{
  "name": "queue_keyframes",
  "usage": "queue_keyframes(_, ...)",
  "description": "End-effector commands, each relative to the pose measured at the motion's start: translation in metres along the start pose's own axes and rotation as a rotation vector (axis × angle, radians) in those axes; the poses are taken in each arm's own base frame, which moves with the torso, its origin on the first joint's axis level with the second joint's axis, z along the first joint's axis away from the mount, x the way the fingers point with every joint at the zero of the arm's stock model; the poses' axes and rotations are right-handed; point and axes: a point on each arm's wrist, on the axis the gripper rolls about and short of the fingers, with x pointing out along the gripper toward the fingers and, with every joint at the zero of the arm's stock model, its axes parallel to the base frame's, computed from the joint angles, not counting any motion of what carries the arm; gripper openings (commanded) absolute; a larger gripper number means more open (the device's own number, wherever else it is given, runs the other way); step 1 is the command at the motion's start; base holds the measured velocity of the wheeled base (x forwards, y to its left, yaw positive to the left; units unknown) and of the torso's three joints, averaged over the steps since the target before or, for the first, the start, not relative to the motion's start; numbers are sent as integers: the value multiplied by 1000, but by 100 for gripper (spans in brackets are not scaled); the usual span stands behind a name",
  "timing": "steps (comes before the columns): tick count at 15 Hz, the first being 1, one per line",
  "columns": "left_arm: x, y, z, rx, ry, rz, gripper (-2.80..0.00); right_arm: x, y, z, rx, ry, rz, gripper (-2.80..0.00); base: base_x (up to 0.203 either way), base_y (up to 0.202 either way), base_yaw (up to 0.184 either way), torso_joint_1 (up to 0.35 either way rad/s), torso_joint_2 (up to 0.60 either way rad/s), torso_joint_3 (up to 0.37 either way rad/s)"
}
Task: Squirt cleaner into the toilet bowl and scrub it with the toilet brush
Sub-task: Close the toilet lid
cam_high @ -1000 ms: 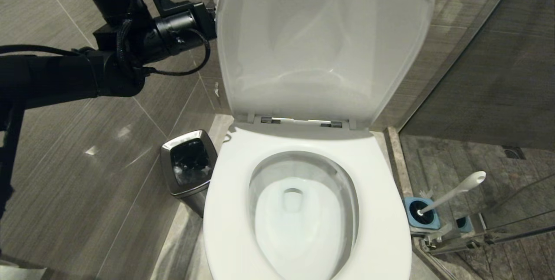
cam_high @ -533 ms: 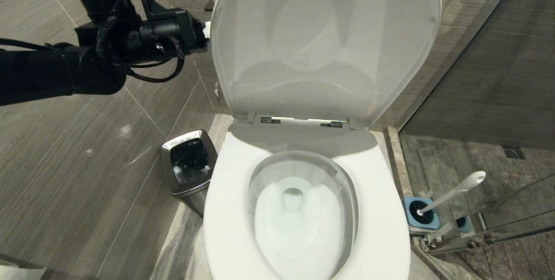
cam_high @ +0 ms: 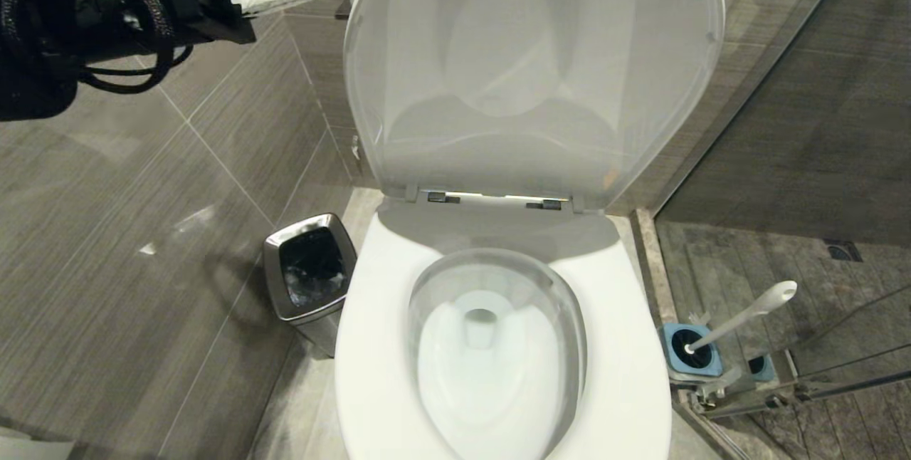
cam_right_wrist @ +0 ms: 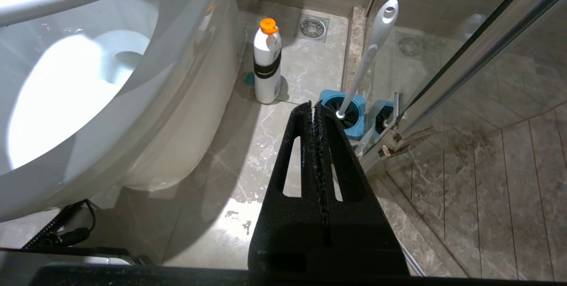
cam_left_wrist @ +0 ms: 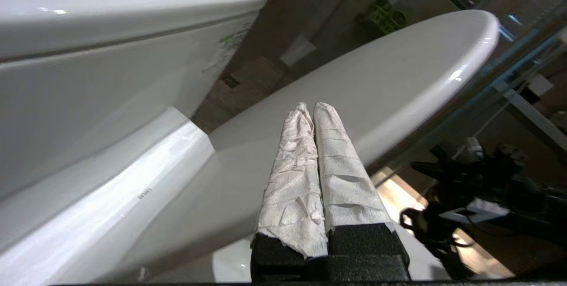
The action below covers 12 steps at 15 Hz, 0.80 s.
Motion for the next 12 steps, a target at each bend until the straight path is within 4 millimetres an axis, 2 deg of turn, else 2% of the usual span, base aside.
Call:
queue_keyframes(1, -10, -19, 15, -33, -4, -6, -280, 0, 0, 0, -1, 2, 0, -280, 0, 0, 0, 0, 0, 0)
queue_keyframes(4, -7, -30, 42, 44, -163, 151, -280, 0, 0, 0, -1, 1, 0, -280, 0, 0, 0, 0, 0, 0)
queue_keyframes(6, -5, -42, 51, 153, -206, 168, -280, 0, 0, 0, -1, 1, 0, -280, 0, 0, 0, 0, 0, 0)
queue_keyframes(8, -5, -59, 54, 249, -197, 168, -280, 0, 0, 0, -1, 1, 0, -280, 0, 0, 0, 0, 0, 0)
queue_keyframes(12, 18, -76, 40, 377, -149, 109, -280, 0, 0, 0, -1, 2, 0, -280, 0, 0, 0, 0, 0, 0)
